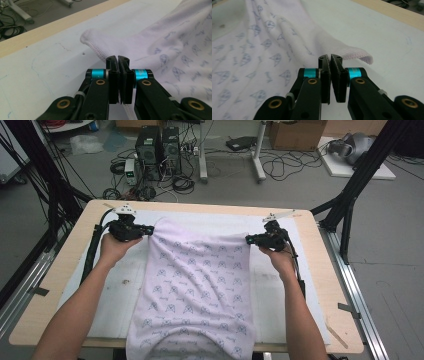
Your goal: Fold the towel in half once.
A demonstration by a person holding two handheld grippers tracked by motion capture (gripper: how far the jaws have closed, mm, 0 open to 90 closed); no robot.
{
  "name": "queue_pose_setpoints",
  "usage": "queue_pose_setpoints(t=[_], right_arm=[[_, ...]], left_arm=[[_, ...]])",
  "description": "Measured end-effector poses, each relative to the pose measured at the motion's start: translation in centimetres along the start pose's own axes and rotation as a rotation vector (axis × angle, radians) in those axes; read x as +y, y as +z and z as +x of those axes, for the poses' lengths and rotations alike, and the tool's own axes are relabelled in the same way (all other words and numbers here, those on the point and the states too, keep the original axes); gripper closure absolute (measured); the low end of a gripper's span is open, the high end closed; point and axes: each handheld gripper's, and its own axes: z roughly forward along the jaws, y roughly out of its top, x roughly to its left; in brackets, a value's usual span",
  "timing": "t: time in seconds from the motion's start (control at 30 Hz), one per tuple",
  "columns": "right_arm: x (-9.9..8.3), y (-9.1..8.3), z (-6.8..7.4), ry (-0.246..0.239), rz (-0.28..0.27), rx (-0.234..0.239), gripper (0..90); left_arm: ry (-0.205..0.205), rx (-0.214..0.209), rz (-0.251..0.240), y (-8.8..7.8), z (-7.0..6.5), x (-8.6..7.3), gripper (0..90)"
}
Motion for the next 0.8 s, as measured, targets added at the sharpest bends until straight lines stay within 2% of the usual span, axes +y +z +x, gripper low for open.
queue_pose_setpoints(t=[0.13,0.23,0.3,0.43,0.53,0.57,0.63,0.73,0.8], right_arm=[[-0.7,-1.5,1.6,-0.028,-0.019,0.038,86.3],[-1.8,-2.5,3.3,-0.049,-0.008,0.063,86.3],[-2.9,-3.0,4.5,-0.07,0.0,0.07,86.3],[-5.9,-4.0,6.6,-0.06,-0.004,0.107,86.2],[-7.9,-4.1,7.5,-0.061,0.027,0.118,84.1],[-8.3,-4.0,7.6,-0.065,0.035,0.119,81.1],[-8.7,-4.0,7.6,-0.05,0.038,0.123,72.3],[-8.2,-4.1,7.4,-0.049,0.018,0.095,62.4],[-7.7,-3.8,7.2,-0.063,0.014,0.082,57.3]], left_arm=[[0.008,-0.04,-0.031,-2.1,-1.2,-1.5,87.0],[0.024,-0.061,-0.044,-3.6,-2.7,-3.2,87.0],[0.052,-0.071,-0.031,-4.6,-3.8,-4.6,86.9],[0.035,-0.11,-0.025,-6.2,-5.5,-7.9,86.6],[0.03,-0.135,0.018,-6.4,-6.3,-9.8,84.1],[0.033,-0.134,0.03,-6.3,-6.5,-10.1,81.0],[0.037,-0.123,0.054,-6.1,-6.7,-10.2,67.3],[0.045,-0.09,0.059,-6.1,-6.6,-9.3,56.0],[0.051,-0.065,0.054,-5.9,-6.2,-8.5,52.9]])
